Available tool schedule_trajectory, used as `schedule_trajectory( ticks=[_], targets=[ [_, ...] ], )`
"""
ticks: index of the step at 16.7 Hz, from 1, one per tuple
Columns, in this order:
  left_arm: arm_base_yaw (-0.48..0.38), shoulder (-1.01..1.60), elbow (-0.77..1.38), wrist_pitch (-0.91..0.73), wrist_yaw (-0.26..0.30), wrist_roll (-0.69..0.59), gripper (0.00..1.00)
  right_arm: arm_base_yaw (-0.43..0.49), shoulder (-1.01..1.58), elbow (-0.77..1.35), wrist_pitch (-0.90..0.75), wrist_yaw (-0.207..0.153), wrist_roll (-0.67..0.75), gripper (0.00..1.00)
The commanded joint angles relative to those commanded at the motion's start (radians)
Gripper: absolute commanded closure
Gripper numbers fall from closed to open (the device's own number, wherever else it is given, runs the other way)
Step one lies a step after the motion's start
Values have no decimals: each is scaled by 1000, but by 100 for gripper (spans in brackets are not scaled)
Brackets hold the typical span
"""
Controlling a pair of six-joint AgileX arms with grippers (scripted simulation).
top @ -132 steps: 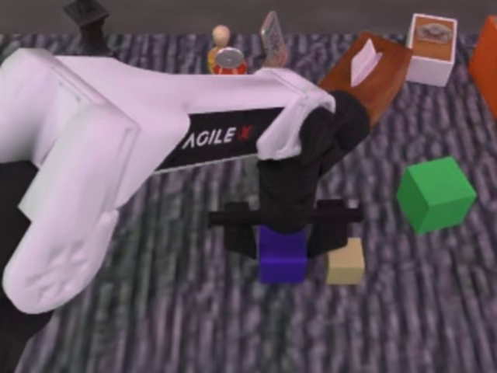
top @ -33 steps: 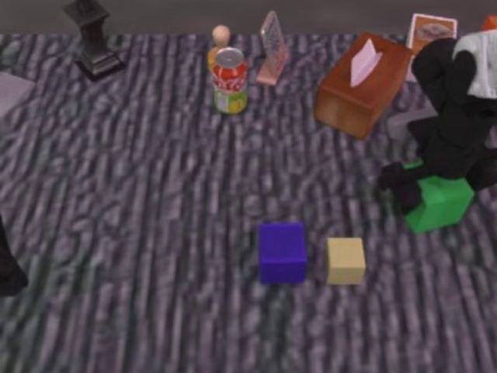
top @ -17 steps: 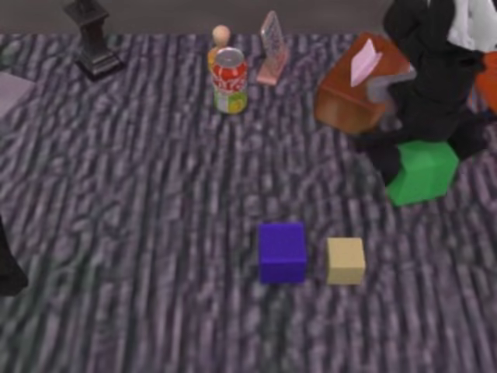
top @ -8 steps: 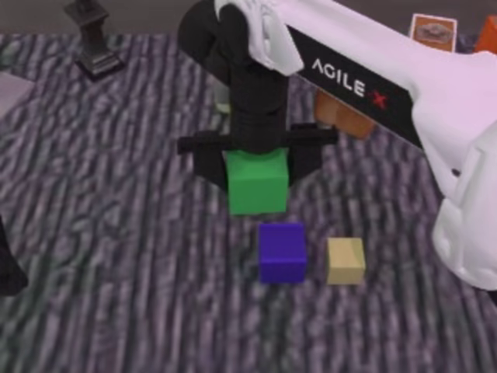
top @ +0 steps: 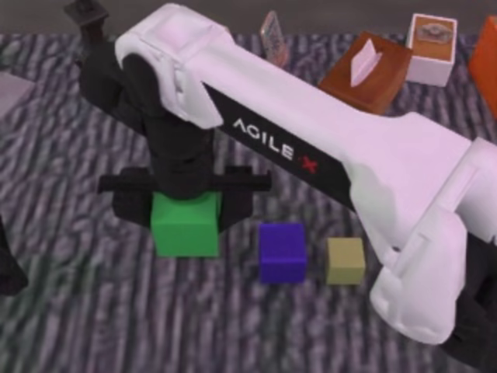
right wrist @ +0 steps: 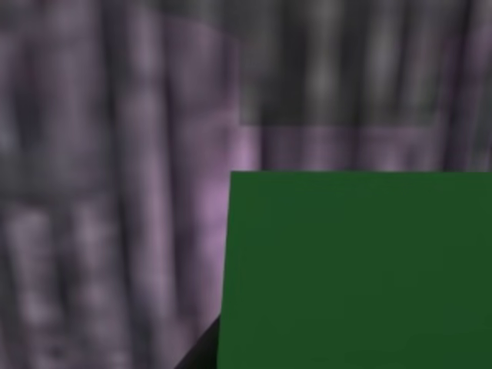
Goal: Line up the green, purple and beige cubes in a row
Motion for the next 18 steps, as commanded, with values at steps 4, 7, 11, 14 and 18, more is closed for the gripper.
schedule_trajectory(
  ticks=[4, 7, 11, 14, 18],
  targets=[
    [0, 0, 0, 0, 0, 0, 0, -3, -4, -5, 6, -2, 0, 100],
    [0, 0, 0, 0, 0, 0, 0, -2, -21, -77, 73, -2, -2, 100],
    [0, 0, 0, 0, 0, 0, 0, -1, -49, -281, 226, -3, 0, 100],
    [0, 0, 0, 0, 0, 0, 0, 2, -64, -388, 322, -1, 2, 100],
    [0, 0, 0, 0, 0, 0, 0, 3, -66, -406, 340, -1, 2, 100]
  ],
)
